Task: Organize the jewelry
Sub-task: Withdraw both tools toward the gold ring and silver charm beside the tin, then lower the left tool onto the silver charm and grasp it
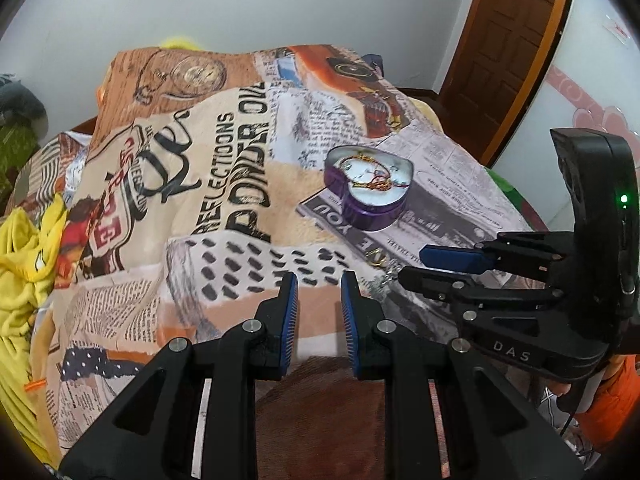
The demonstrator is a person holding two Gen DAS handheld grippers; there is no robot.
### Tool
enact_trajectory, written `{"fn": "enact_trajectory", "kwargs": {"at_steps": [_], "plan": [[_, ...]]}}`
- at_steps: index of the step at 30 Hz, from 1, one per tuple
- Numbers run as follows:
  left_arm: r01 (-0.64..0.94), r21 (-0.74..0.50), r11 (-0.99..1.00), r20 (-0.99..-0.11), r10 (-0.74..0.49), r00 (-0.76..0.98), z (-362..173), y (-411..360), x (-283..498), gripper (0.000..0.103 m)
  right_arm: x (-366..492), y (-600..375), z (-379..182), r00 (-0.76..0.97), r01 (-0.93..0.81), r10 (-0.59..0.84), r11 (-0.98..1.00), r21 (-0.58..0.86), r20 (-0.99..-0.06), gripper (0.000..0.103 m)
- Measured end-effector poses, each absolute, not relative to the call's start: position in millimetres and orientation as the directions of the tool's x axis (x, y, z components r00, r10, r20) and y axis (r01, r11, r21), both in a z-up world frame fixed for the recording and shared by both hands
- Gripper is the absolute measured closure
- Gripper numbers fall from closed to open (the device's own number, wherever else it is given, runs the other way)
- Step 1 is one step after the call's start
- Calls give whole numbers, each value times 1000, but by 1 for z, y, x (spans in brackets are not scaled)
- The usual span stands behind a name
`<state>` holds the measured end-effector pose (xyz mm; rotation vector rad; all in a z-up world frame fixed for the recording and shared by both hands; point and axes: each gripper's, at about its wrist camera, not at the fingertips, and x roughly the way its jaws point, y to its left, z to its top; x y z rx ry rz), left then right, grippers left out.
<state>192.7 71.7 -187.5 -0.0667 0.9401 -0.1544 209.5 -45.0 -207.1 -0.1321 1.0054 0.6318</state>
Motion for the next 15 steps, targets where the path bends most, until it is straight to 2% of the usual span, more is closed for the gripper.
{"fn": "enact_trajectory", "kwargs": {"at_steps": [15], "plan": [[88,-165,982,-815,-186,548,-211,80,201,82,217,-37,-233,323,-547,420,814,195,-848,79]]}}
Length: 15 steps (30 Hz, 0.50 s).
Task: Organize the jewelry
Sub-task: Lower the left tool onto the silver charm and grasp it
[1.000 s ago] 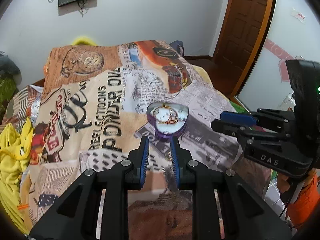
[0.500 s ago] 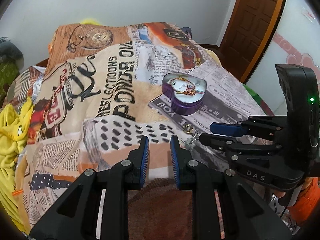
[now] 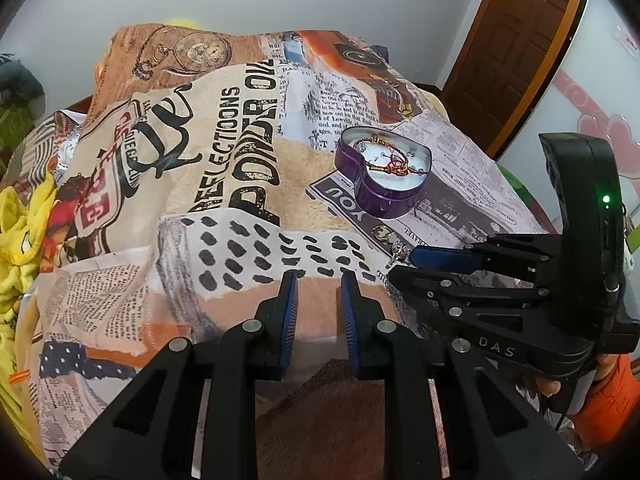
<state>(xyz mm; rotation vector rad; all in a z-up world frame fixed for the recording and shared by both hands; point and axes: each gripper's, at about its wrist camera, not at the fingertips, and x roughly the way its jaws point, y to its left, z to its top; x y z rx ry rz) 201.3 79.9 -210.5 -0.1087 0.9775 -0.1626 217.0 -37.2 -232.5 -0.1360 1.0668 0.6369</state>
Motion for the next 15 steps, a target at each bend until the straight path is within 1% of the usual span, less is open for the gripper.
{"fn": "enact_trajectory", "kwargs": {"at_steps": [7,15], "plan": [[100,-162,982,-813,-190,550,-209,77,202,82,222,-32,-232,335,-557,406,813,169,-850,79],[92,-167,982,-814,-190,549,-211,81,206,82,234,-28,-233,305,-557,432,804,209,-849,79]]}}
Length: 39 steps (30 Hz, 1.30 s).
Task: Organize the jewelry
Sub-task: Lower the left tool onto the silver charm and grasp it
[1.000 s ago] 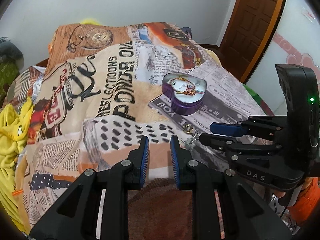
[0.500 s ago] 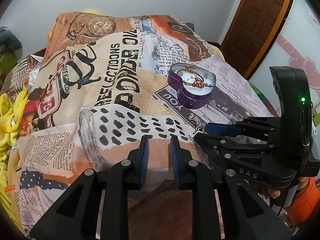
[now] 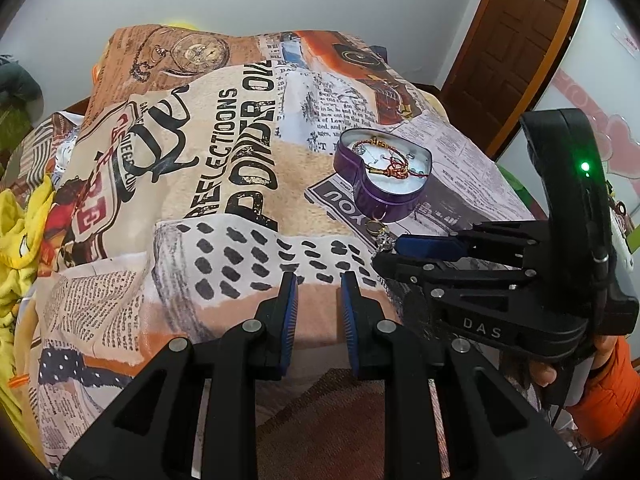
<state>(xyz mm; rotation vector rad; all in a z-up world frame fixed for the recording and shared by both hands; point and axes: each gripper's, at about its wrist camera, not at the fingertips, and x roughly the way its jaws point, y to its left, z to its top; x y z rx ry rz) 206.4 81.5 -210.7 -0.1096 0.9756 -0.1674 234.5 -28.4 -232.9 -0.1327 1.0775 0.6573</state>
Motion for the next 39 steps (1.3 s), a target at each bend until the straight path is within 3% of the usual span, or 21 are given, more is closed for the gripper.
{"fn": "enact_trajectory", "kwargs": {"at_steps": [7,9,10,18,20,23,25,36,39], "plan": [[93,-167,981,-815,-191,547,-212,81,211,82,234,-21,-231,322,-581,443,790,195,-837,80],[95,-169,981,-815,-193,547,-212,79,212,82,232,-21,-230,336,-588,434,790,173,-836,93],[99,-169,981,-814,-196,546,-211,77,213,82,231,-20,-229,335,-592,433,787,170,-837,94],[151,-166,974,-825,-221,520,-213,55,227,82,227,-40,-219,388,-573,388,812,111,-836,94],[159,-162,974,-834,-221,506,-217,47,234,82,228,-50,-217,387,-559,375,822,109,-842,91],[170,-136,976,-847,-204,491,-222,35,243,81,229,-64,-214,408,-530,357,842,101,-840,75],[176,-117,977,-855,-189,483,-226,28,250,71,229,-73,-210,427,-515,357,851,101,-831,67],[173,-55,983,-877,-131,463,-247,11,268,70,232,-96,-205,454,-483,374,866,130,-809,66],[164,-34,986,-872,-110,478,-247,11,268,81,234,-97,-208,448,-480,379,866,139,-810,66]]}}
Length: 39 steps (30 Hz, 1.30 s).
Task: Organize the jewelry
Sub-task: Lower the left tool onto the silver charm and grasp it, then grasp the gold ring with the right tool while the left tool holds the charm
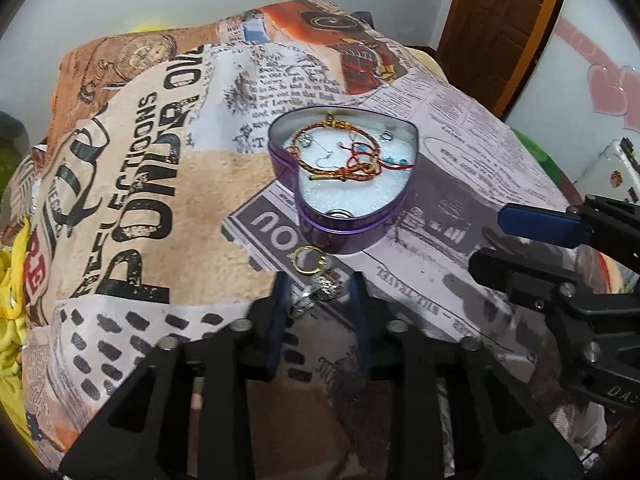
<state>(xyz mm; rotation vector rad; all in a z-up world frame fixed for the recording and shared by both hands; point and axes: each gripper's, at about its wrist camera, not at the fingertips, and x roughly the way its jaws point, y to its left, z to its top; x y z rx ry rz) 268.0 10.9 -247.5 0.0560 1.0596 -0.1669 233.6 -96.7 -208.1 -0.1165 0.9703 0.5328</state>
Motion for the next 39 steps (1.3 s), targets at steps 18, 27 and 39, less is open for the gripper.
{"fn": "enact_trajectory", "kwargs": {"at_steps": [18,27,39], "plan": [[85,-70,994,-804,-107,585,-214,75,225,89,239,-43,-224,319,-538,441,813,223,-839,66],[97,-114,989,-768,-149,623,-205,86,216,89,248,-15,-233,319,-544,397,820,177,-860,67],[97,-140,985,-764,-170,622,-211,89,218,89,258,-4,-237,367,-559,347,824,93,-863,87]]}}
